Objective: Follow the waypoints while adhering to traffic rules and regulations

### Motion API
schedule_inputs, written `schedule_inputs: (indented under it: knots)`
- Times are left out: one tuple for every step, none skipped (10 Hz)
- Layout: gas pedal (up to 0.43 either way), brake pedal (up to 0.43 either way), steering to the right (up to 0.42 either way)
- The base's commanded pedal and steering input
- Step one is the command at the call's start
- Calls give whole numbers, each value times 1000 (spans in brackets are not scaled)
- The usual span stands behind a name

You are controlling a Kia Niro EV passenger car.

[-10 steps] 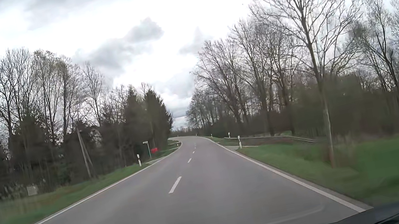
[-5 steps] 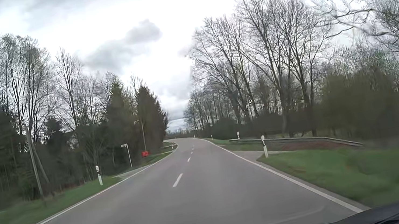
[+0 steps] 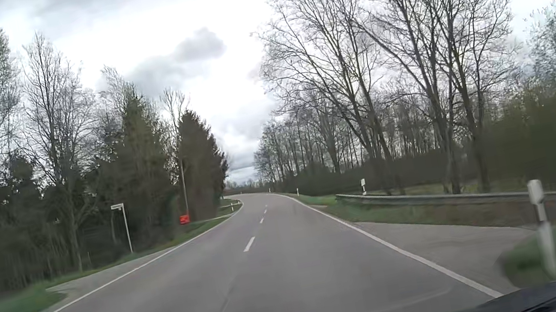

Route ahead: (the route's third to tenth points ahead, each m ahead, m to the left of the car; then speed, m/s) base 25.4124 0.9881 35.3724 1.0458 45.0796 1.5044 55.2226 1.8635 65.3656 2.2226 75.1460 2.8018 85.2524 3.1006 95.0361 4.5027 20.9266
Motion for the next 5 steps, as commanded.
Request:
schedule_inputs:
  knots:
    - [177, 0, 0]
    - [177, 0, 0]
    - [189, 0, 0]
    - [189, 0, 0]
    - [189, 0, 0]
